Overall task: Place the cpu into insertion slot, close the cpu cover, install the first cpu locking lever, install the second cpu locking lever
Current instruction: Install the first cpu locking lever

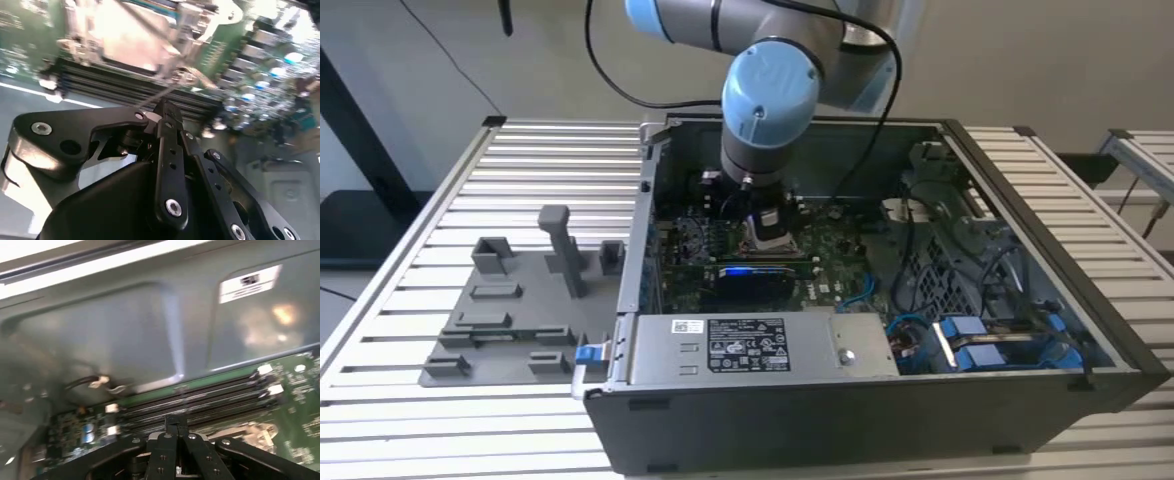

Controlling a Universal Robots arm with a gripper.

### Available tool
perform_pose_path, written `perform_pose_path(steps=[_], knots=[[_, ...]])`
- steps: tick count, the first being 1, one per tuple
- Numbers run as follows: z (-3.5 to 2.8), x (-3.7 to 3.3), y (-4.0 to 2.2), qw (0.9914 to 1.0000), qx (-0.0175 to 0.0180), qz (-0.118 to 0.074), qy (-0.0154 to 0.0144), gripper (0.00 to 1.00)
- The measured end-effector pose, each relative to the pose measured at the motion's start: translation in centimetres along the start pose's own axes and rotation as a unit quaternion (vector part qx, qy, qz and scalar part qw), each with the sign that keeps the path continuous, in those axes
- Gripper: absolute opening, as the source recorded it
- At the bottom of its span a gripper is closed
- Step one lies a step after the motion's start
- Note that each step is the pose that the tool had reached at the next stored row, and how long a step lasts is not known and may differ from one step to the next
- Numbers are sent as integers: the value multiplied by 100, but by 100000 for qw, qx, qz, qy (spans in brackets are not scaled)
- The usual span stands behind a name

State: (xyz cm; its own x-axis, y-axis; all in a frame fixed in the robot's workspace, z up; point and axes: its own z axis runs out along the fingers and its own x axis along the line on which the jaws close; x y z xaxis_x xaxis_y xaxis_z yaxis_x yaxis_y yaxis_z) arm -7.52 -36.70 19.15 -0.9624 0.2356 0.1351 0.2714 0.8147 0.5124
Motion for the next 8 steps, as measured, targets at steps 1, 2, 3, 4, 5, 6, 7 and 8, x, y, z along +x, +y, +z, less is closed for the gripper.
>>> perform_pose_path(steps=[1, 2, 3, 4, 5, 6, 7, 8], knots=[[-5, 24, -15, 100000, -21, -34, -49, 11], [-8, 38, -24, 100000, -26, -57, -85, 11], [-10, 38, -27, 100000, -6, -62, -88, 11], [-10, 38, -28, 100000, 11, -60, -96, 11], [-10, 38, -28, 100000, 18, -65, -100, 11], [-6, 37, -31, 100000, 6, -74, -111, 11], [-1, 36, -34, 100000, 6, -75, -118, 11], [6, 32, -37, 100000, 10, -74, -116, 11]])
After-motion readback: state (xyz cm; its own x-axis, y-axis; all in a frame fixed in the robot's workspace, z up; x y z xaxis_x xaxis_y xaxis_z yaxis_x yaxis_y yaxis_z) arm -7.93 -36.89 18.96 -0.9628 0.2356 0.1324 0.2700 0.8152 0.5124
